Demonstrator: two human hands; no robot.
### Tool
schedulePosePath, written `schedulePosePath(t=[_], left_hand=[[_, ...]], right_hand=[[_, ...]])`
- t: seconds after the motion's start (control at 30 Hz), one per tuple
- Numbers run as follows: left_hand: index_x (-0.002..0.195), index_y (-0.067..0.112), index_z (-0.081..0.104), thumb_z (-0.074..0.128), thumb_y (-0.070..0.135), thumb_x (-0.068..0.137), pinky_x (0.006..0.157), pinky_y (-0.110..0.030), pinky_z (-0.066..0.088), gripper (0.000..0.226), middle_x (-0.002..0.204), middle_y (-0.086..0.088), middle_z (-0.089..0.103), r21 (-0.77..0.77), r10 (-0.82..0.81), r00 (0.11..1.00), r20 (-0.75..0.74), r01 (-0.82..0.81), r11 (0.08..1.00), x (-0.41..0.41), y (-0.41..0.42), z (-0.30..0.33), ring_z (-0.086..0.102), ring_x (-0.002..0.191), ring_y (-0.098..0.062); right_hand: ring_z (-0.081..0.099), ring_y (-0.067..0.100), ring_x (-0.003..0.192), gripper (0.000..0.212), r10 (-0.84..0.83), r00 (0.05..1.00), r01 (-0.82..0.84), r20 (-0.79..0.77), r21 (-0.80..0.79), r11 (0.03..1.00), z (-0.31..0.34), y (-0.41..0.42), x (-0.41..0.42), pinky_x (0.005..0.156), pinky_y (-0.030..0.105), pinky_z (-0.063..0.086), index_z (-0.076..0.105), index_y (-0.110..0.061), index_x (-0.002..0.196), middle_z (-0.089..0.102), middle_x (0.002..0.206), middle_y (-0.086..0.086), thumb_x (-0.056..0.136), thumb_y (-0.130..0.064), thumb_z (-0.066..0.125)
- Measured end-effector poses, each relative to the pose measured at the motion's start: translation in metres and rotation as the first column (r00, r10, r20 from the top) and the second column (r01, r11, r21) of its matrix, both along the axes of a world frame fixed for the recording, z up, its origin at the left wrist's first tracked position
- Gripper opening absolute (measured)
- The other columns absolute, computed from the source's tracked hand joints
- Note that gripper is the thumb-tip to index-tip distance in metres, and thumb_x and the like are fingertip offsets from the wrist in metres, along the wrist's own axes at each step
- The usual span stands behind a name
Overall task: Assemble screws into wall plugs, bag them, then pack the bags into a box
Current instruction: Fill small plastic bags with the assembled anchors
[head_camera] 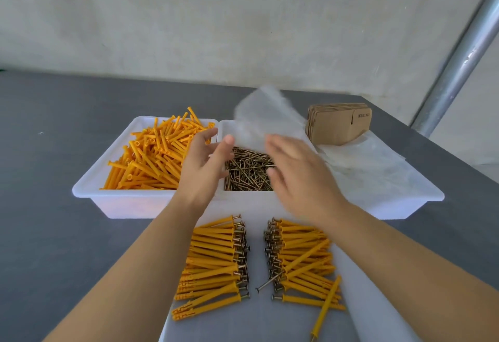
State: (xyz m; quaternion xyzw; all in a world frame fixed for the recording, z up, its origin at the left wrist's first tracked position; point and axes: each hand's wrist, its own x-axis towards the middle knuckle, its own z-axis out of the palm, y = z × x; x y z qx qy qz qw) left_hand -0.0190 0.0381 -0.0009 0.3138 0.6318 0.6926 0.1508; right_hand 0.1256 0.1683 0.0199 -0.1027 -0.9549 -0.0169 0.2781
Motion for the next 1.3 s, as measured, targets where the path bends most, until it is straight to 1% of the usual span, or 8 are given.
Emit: schedulePosePath(t=[0.23,0.4,0.63,0.77,0.87,0.97,1.13,1.3], left_hand=[[0.117,-0.003,0.063,0.07,0.017,0.088,0.081,-0.039,0.056,0.036,0.109,-0.018,0.071,0.235,-0.161,0.973,0.165,0.12,0.964,-0.004,-0.007,0.008,0.069,0.099,-0.028],[0.101,-0.001,0.069,0.072,0.014,0.084,0.073,-0.037,0.052,0.023,0.095,-0.021,0.068,0.153,-0.385,0.91,0.156,0.362,0.919,-0.006,-0.012,0.006,0.064,0.085,-0.032],[0.094,-0.004,0.07,0.077,0.021,0.081,0.074,-0.034,0.053,0.029,0.092,-0.027,0.069,-0.151,-0.524,0.85,0.061,0.526,0.837,-0.003,-0.013,0.005,0.065,0.081,-0.028],[0.085,0.008,0.072,0.084,0.021,0.075,0.069,-0.035,0.051,0.02,0.081,-0.015,0.068,-0.18,-0.443,0.894,0.068,0.448,0.876,-0.002,-0.014,0.006,0.06,0.075,-0.026],[0.093,0.013,0.072,0.085,0.021,0.074,0.076,-0.032,0.05,0.024,0.088,-0.002,0.071,-0.217,-0.117,0.957,-0.266,0.059,0.974,0.001,-0.009,0.012,0.062,0.079,-0.015],[0.089,0.016,0.07,0.084,0.03,0.076,0.078,-0.03,0.048,0.024,0.095,0.002,0.066,-0.022,0.195,0.739,-0.645,-0.273,0.962,0.012,-0.01,0.028,0.06,0.089,-0.013],[0.066,0.014,0.064,0.077,0.051,0.074,0.065,-0.035,0.045,0.04,0.082,0.002,0.058,0.039,0.118,0.464,-0.878,-0.175,0.984,0.046,-0.013,0.049,0.056,0.077,-0.019],[0.072,0.014,0.067,0.083,0.044,0.069,0.064,-0.039,0.05,0.034,0.079,0.002,0.058,-0.259,-0.105,0.632,-0.767,-0.155,0.953,0.059,-0.003,0.039,0.059,0.071,-0.017]], right_hand=[[0.058,0.023,0.121,0.018,0.432,0.902,-0.432,-0.008,-0.021,0.901,-0.017,-0.042,0.013,0.101,0.039,0.046,0.075,-0.004,0.1,0.064,0.13,0.009,0.088,-0.012,0.064],[0.06,0.006,0.107,0.025,-0.036,0.89,-0.213,-0.454,-0.485,0.848,-0.006,-0.033,0.011,0.085,0.03,0.053,0.065,-0.016,0.101,0.063,0.114,-0.007,0.085,-0.035,0.066],[0.058,0.013,0.069,0.013,0.07,0.995,0.052,0.073,-0.963,0.264,0.012,0.007,0.015,0.059,0.02,0.048,0.072,-0.007,0.098,0.07,0.083,0.006,0.089,-0.016,0.071],[0.07,0.013,0.072,0.005,0.266,0.95,0.156,0.164,-0.986,0.052,0.005,0.006,0.019,0.057,0.02,0.051,0.07,-0.008,0.095,0.076,0.09,0.008,0.091,-0.009,0.067],[0.068,0.011,0.066,0.008,0.174,0.98,0.103,0.101,-0.995,-0.003,-0.003,0.005,0.018,0.051,0.018,0.049,0.074,-0.018,0.076,0.074,0.078,0.005,0.084,-0.015,0.075],[0.063,0.009,0.061,0.015,0.11,0.992,-0.057,-0.064,-0.996,-0.067,-0.006,0.006,0.019,0.05,0.02,0.047,0.072,-0.023,0.064,0.069,0.07,0.002,0.068,-0.033,0.081],[0.059,0.01,0.057,0.029,-0.058,0.979,-0.192,-0.195,-0.979,0.064,-0.017,0.005,0.013,0.053,0.021,0.048,0.063,-0.026,0.056,0.066,0.067,0.0,0.079,-0.024,0.081],[0.06,0.009,0.057,0.029,0.001,0.959,-0.279,-0.282,-0.949,-0.147,-0.014,-0.001,0.012,0.053,0.023,0.049,0.059,-0.022,0.062,0.063,0.066,-0.001,0.065,-0.039,0.082]])
